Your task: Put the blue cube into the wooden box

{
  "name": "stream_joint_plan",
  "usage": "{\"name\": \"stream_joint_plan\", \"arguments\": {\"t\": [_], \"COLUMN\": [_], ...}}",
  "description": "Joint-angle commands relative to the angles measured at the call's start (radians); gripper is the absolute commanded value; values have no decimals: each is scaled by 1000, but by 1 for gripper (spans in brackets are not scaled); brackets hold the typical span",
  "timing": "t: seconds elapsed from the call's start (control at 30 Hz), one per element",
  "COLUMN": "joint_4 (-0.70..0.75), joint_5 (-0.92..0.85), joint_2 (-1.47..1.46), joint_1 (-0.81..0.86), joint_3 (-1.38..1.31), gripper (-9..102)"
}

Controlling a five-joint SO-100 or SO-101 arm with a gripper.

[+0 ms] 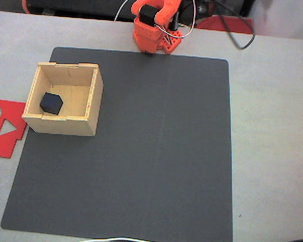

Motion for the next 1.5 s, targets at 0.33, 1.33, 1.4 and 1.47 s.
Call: {"name": "stream_joint_plan", "arguments": {"t": [0.33,1.33,1.4,1.47], "joint_4": [311,103,100,98], "joint_5": [20,-23,-17,-17], "joint_2": [14,12,12,12], "joint_1": [-2,-201,-230,-261], "joint_3": [109,930,937,951], "gripper": [0,0,0,0]}}
